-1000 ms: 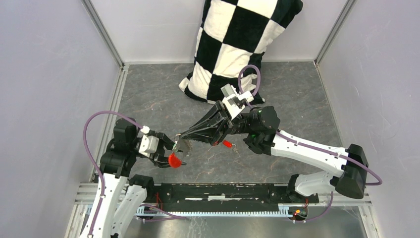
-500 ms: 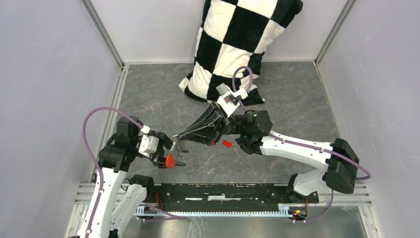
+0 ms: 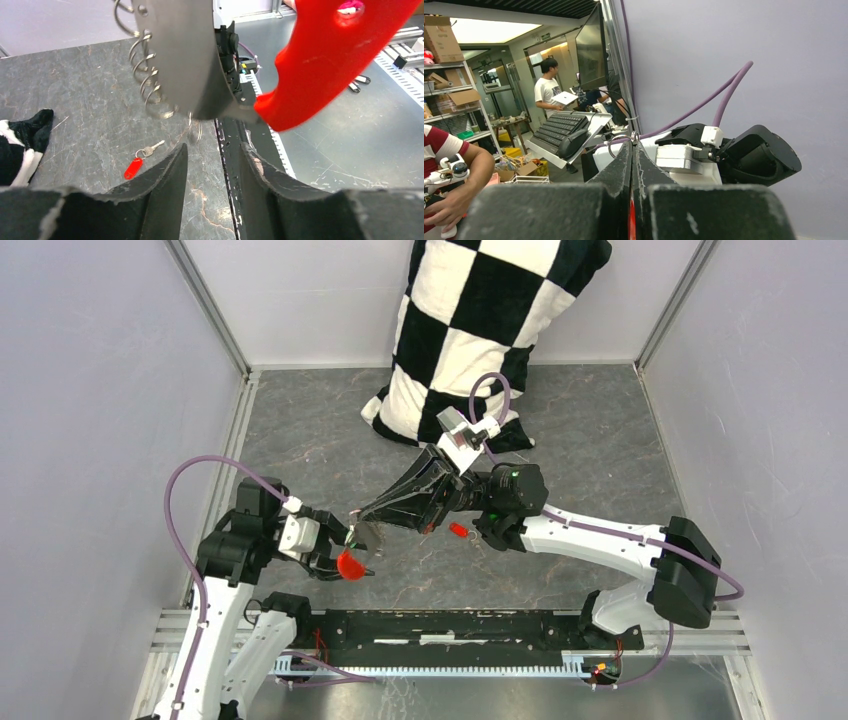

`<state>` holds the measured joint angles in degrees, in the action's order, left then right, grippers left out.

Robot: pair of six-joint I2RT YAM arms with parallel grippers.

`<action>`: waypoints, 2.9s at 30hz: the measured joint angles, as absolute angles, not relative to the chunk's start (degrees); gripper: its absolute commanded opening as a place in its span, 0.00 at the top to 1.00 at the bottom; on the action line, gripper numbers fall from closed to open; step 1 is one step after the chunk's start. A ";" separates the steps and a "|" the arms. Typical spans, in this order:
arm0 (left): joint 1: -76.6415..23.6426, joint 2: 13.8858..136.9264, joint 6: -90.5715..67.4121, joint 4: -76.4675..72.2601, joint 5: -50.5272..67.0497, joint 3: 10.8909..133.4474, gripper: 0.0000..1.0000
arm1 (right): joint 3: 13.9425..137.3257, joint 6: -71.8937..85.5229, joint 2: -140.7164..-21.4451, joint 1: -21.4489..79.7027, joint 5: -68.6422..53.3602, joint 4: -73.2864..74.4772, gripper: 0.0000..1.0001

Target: Put the keys on the keyring

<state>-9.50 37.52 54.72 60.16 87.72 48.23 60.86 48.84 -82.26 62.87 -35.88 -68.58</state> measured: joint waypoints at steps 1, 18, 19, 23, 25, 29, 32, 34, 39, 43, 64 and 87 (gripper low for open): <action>-9.50 37.52 54.83 60.25 87.74 48.42 0.48 | 60.86 48.99 -82.28 62.87 -35.86 -68.77 1.00; -9.45 38.65 57.41 61.69 87.72 50.35 0.91 | 60.86 52.71 -85.27 62.85 -35.51 -72.82 1.00; -9.45 38.65 57.58 61.80 87.72 50.41 0.91 | 60.86 52.75 -85.27 62.87 -35.46 -72.88 1.00; -9.45 38.63 57.69 62.22 87.72 50.46 0.95 | 60.86 53.08 -85.36 62.87 -35.31 -73.25 1.00; -9.45 38.63 57.74 62.37 87.72 50.50 0.98 | 60.86 53.28 -85.36 62.87 -35.31 -73.30 1.00; -9.45 38.63 57.84 62.59 87.72 50.54 0.98 | 60.86 53.76 -85.36 62.81 -35.33 -73.76 0.97; -9.45 38.59 59.37 63.20 86.94 50.74 0.98 | 60.73 53.91 -85.25 62.43 -35.40 -73.76 0.92; -9.45 38.35 61.10 63.37 85.14 51.07 0.98 | 59.92 53.80 -84.66 61.95 -35.77 -73.52 0.88; -9.45 35.68 64.45 61.19 76.03 52.62 0.98 | 56.88 51.46 -80.25 60.97 -37.65 -69.19 0.78; -9.45 33.85 67.00 54.96 69.63 54.72 0.98 | 55.64 48.07 -76.23 60.90 -39.79 -64.75 0.69; -9.45 29.45 92.77 50.22 60.05 53.74 0.77 | 52.69 14.37 -64.51 60.25 -30.81 -21.12 0.42; -8.34 50.50 83.50 59.00 49.84 42.28 0.61 | 32.01 -7.66 -79.57 80.53 -14.31 -13.28 0.53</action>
<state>-8.34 50.50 83.50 59.00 49.84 42.28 32.01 -7.66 -79.57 80.53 -14.31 -13.28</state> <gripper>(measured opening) 0.386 0.472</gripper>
